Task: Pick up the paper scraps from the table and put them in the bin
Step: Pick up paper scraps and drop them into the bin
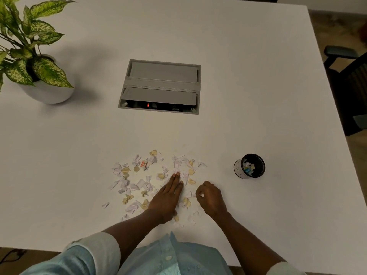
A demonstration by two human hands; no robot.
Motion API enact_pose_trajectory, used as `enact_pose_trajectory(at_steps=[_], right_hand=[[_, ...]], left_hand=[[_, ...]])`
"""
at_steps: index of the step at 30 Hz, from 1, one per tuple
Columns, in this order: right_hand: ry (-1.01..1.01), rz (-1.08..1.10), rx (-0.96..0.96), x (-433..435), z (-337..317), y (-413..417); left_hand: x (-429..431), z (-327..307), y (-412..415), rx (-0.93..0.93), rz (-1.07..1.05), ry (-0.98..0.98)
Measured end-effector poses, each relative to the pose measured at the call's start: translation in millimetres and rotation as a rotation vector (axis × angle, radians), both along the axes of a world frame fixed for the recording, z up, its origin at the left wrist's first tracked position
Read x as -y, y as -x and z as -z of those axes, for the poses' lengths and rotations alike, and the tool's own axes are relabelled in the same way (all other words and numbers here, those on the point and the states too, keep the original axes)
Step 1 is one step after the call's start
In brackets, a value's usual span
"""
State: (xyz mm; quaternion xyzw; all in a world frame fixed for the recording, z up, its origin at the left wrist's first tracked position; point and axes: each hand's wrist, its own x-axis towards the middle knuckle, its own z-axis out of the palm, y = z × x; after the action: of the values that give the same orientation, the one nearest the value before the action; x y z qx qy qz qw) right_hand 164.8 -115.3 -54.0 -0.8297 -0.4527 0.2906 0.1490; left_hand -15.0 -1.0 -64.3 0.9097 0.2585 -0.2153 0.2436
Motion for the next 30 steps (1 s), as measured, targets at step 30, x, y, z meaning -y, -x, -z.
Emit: enact_pose_trajectory(at_steps=[30], right_hand=[[-0.326, 0.531, 0.524, 17, -77, -124]], left_hand=[[-12, -13, -11, 0.061, -0.043, 0.021]])
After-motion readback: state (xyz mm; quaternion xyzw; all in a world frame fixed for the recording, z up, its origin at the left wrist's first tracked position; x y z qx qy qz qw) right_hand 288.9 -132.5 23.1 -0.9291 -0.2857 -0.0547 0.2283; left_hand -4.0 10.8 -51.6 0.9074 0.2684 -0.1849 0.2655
